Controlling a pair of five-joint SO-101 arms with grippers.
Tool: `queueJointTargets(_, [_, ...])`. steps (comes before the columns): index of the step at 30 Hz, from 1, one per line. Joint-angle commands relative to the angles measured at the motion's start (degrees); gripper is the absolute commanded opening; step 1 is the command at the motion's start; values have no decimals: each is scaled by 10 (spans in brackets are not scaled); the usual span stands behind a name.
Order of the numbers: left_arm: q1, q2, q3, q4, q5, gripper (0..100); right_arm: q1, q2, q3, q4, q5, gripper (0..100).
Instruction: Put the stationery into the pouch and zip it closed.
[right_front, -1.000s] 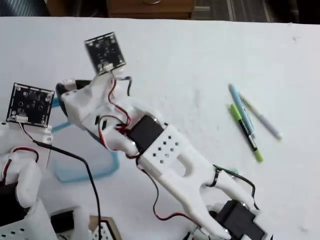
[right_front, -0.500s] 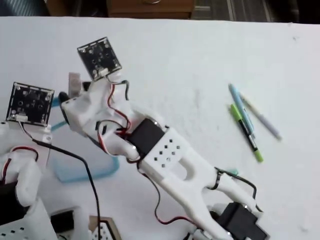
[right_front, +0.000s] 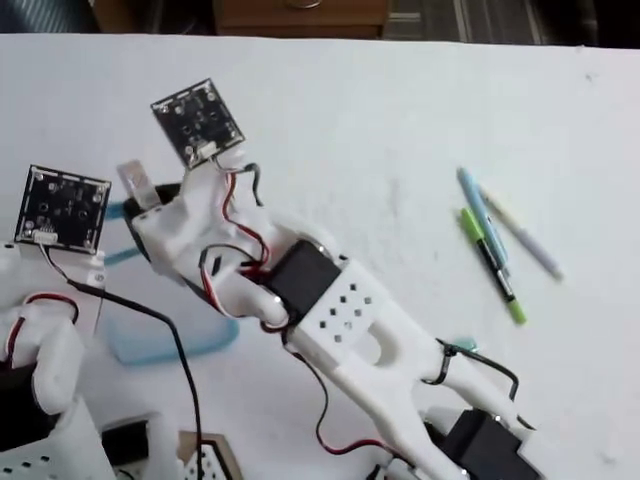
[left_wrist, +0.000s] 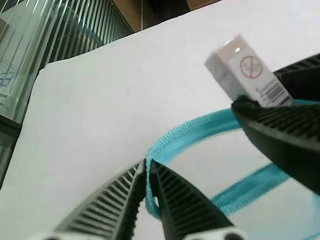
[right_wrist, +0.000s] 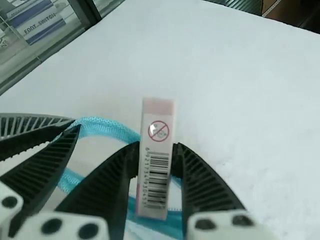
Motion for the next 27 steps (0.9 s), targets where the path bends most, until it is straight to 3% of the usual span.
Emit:
queueJointTargets(1, [-19,22,135,16,-4,22,-3,-4,6,58,6,17])
queueJointTargets(8, [-19,22,135,16,-4,22,-1,-5,5,139,8,17])
queueJointTargets(13, [-19,22,135,16,-4,22,-16,13,30,138,76,17])
queueJointTargets(21, [-19,22,135,16,-4,22,-54,77,48,78,85,17])
queueJointTargets(27, [-19,22,135,16,-4,22,-62,145,48,59,206,17])
